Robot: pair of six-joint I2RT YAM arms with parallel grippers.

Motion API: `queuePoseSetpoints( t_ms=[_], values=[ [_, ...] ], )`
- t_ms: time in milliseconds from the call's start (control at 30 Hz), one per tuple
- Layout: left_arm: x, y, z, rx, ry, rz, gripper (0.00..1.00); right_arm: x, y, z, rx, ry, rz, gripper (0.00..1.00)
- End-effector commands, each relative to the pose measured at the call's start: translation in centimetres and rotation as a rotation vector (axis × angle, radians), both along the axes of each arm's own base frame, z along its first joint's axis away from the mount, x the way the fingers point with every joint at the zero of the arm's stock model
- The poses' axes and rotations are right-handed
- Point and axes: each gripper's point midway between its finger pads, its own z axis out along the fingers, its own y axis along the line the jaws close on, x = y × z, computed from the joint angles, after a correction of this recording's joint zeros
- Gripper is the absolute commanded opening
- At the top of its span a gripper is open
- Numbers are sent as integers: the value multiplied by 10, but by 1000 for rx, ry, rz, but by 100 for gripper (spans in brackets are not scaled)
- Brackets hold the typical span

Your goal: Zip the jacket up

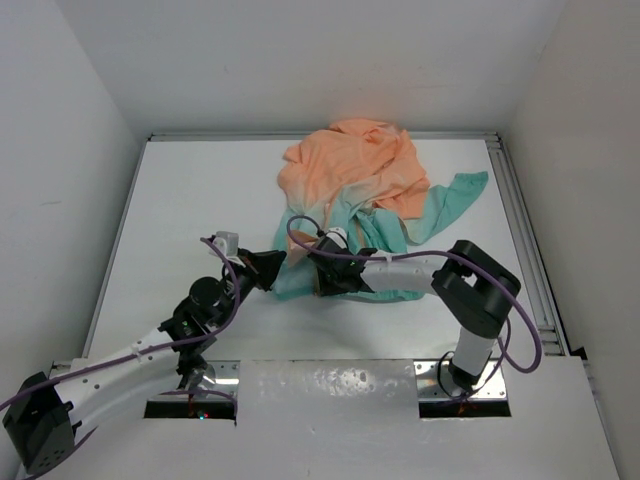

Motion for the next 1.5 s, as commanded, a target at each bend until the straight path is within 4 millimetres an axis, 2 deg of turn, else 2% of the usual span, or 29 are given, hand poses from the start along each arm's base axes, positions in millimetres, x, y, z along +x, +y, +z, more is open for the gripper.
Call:
queuePoseSetpoints(
  t_ms=[0,167,400,633,867,1067,1100,1133,1200,1267,1333,1467],
  values=[
    [2,2,8,-12,-27,15,0,9,20,11,32,-48,-2,31],
    [2,1,7,-12,-25,12,0,6,17,5,18,-42,-6,34],
    [2,0,6,-9,-20,11,0,4,25,17,21,-75,13,35],
    [1,0,8,-12,-23,5,0,-8,23,7,6,-59,24,38],
    [0,-3,6,-13,-21,-9,0,-11,16,14,-32,-91,22,36],
    [0,-1,7,-14,-24,-4,0,-15,1,-2,-112,-74,2,35],
    [0,-1,8,-16,-28,-1,0,-14,-3,-2,-124,-87,-10,33],
    [1,-1,7,-13,-23,1,0,-15,-7,-4,-129,-89,-17,23],
    [1,-1,7,-11,-23,-2,0,-13,-7,0,-123,-104,-21,18],
    [0,-2,8,-15,-27,-7,0,-12,-7,4,-126,-109,-20,6],
    [1,0,7,-12,-24,4,0,-13,-8,11,-110,-121,-21,1],
    [0,0,9,-15,-31,-2,0,-15,-7,26,-75,-133,-10,0]
  ],
)
